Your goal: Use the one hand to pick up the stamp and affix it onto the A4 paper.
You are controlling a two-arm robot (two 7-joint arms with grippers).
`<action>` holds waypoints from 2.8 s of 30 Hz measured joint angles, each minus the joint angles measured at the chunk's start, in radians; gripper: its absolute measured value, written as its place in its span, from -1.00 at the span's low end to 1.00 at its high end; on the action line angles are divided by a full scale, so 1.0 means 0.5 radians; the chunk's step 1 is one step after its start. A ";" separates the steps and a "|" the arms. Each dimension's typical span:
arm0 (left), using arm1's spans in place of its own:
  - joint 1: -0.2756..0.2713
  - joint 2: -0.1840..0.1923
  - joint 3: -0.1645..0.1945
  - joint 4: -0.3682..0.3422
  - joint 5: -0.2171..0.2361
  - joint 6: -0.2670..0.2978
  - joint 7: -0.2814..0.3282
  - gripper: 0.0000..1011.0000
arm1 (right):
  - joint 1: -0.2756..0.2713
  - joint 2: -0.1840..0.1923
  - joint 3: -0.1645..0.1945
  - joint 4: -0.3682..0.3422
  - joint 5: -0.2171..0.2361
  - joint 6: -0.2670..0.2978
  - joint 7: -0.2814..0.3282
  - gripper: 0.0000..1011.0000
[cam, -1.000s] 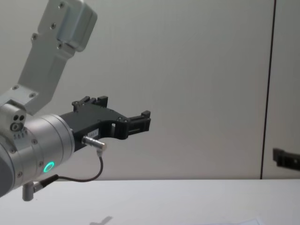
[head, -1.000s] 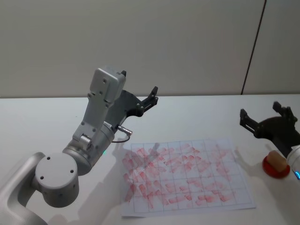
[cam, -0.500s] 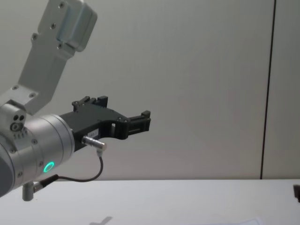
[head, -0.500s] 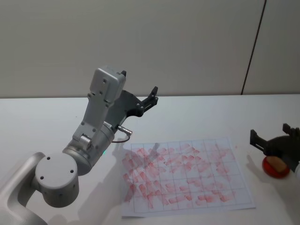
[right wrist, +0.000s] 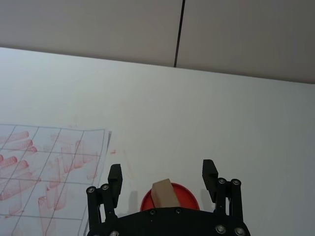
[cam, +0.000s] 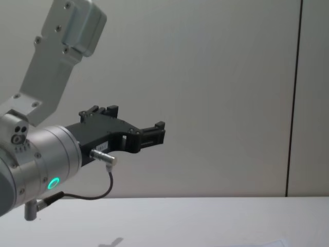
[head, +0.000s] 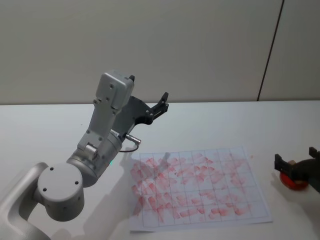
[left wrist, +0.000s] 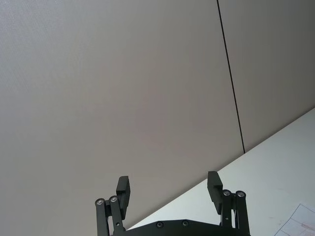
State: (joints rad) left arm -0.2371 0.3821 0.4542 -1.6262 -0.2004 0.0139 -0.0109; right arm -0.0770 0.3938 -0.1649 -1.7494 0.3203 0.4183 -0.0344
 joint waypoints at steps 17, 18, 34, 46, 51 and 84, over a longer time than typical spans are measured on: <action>0.000 0.000 0.000 0.000 0.000 0.000 0.000 0.98 | -0.001 0.033 0.020 0.089 0.019 0.060 0.175 0.75; 0.000 0.000 0.000 0.000 0.000 0.000 0.000 0.98 | 0.000 0.035 0.022 0.095 0.019 0.060 0.182 0.69; 0.000 0.000 0.000 0.000 0.000 0.000 0.000 0.98 | -0.006 0.073 0.050 0.091 0.000 0.032 0.253 -0.32; 0.000 0.000 0.000 0.000 0.000 0.000 0.000 0.98 | -0.031 0.094 0.075 0.057 -0.014 0.101 0.215 -0.63; 0.000 0.000 0.000 0.000 0.000 0.000 0.000 0.98 | -0.039 0.096 0.083 0.062 -0.004 0.126 0.208 -0.63; 0.000 0.000 0.000 0.000 0.000 0.000 0.000 0.98 | -0.066 0.129 0.142 -0.095 -0.044 0.025 0.165 -0.62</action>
State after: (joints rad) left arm -0.2371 0.3822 0.4542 -1.6262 -0.2004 0.0139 -0.0109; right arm -0.1100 0.4584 -0.0941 -1.7969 0.2985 0.4310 0.0481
